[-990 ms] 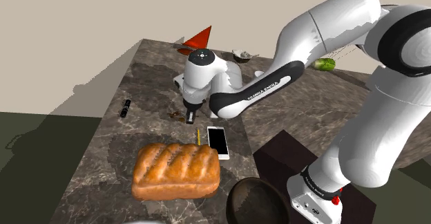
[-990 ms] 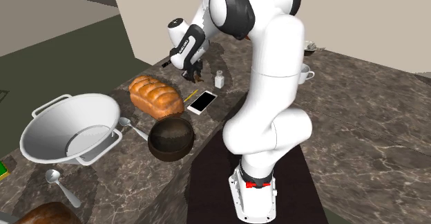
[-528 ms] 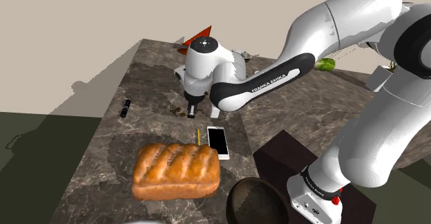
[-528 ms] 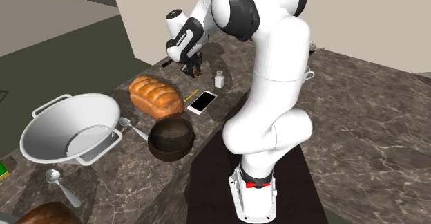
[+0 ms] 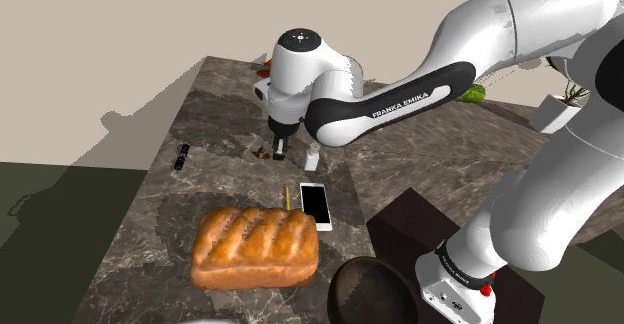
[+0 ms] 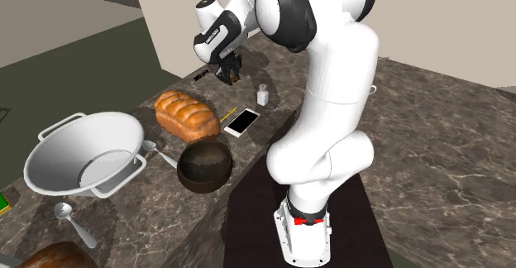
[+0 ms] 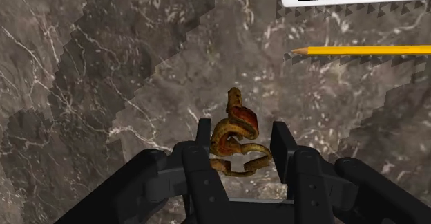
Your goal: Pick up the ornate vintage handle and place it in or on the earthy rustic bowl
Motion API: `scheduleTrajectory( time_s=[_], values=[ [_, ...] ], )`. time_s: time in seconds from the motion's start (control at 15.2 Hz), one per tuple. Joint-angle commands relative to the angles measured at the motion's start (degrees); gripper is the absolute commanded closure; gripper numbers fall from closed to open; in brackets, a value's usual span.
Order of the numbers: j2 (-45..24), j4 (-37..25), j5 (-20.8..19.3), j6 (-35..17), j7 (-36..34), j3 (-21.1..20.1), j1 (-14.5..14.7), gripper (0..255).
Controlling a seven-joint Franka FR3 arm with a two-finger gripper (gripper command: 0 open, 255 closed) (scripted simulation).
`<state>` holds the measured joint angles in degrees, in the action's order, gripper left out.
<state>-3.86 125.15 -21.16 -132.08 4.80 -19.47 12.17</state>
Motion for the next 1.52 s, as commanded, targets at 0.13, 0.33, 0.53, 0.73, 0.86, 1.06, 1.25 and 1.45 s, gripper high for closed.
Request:
scheduleTrajectory(
  time_s=[0.13,0.33,0.53,0.73,0.86,1.06,1.25,1.45],
  values=[
    [1.74,-1.29,1.64,2.67,1.75,-0.12,-0.09,255],
    [2.91,-2.35,2.68,4.66,2.84,-0.18,-0.09,255],
    [3.96,-3.53,3.61,6.68,3.85,-0.22,-0.08,255],
    [4.91,-4.83,4.43,8.73,4.79,-0.23,-0.05,255],
    [6.94,-2.99,5.23,8.86,4.55,-0.55,0.3,255],
    [12.6,2.68,7.5,8.77,3.52,-1.53,1.62,255],
    [18.2,7.77,9.99,9.22,2.49,-2.5,3.39,255],
    [23.71,12.27,12.65,10.24,1.35,-3.5,5.6,255]
  ],
)
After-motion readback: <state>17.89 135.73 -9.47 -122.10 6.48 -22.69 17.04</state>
